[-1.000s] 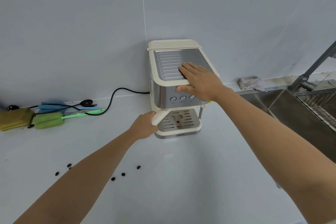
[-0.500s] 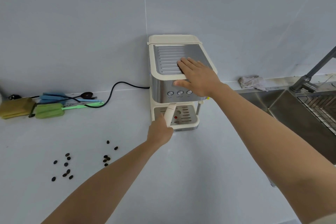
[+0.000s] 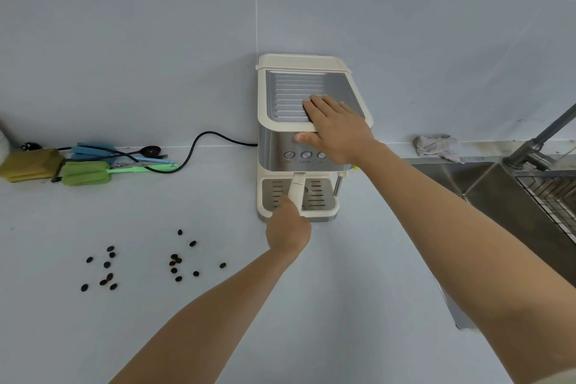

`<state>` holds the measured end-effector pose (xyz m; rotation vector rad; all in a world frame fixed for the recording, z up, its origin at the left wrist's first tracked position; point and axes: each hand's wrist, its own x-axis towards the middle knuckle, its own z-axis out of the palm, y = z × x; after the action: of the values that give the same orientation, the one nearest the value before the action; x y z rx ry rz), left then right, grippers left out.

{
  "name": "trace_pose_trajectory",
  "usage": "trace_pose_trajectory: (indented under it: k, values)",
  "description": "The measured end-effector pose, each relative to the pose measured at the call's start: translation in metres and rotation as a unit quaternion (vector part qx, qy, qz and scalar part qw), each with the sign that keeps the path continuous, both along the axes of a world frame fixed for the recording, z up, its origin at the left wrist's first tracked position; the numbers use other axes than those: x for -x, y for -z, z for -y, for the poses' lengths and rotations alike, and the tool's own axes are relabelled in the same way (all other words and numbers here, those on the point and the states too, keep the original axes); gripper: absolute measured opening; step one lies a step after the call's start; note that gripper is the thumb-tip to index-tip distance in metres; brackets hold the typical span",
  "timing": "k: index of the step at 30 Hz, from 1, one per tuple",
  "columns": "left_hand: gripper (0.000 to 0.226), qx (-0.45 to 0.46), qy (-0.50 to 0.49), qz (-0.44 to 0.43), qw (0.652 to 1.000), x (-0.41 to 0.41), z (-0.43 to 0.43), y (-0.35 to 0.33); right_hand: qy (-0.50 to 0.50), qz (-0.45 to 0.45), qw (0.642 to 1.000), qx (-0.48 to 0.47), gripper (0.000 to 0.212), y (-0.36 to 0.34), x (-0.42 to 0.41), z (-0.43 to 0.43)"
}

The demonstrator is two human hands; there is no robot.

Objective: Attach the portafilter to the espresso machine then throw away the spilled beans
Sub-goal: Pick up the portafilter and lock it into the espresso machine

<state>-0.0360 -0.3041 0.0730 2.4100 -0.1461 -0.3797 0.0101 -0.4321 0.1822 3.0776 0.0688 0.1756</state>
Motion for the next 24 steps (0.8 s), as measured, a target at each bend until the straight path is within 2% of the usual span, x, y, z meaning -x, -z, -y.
trace_pose_trajectory:
  k: [10,17,20,24]
  values:
    - [0.038,-0.005,0.035,0.0,0.999,0.0,-0.004,-0.002,-0.002,0.0,1.0,-0.002,0.068,-0.002,0.003,-0.002]
    - [0.043,0.05,0.089,-0.03,0.994,-0.007,-0.014,-0.001,0.042,-0.006,0.999,-0.012,0.067,-0.001,0.01,-0.013]
    - [0.048,0.036,0.123,0.028,0.991,-0.007,-0.032,0.005,0.07,0.016,0.997,-0.02,0.064,0.007,0.017,-0.033]
    - [0.056,-0.023,0.171,0.171,0.97,-0.019,-0.081,0.017,0.063,0.039,0.995,-0.063,0.064,0.019,0.023,-0.074]
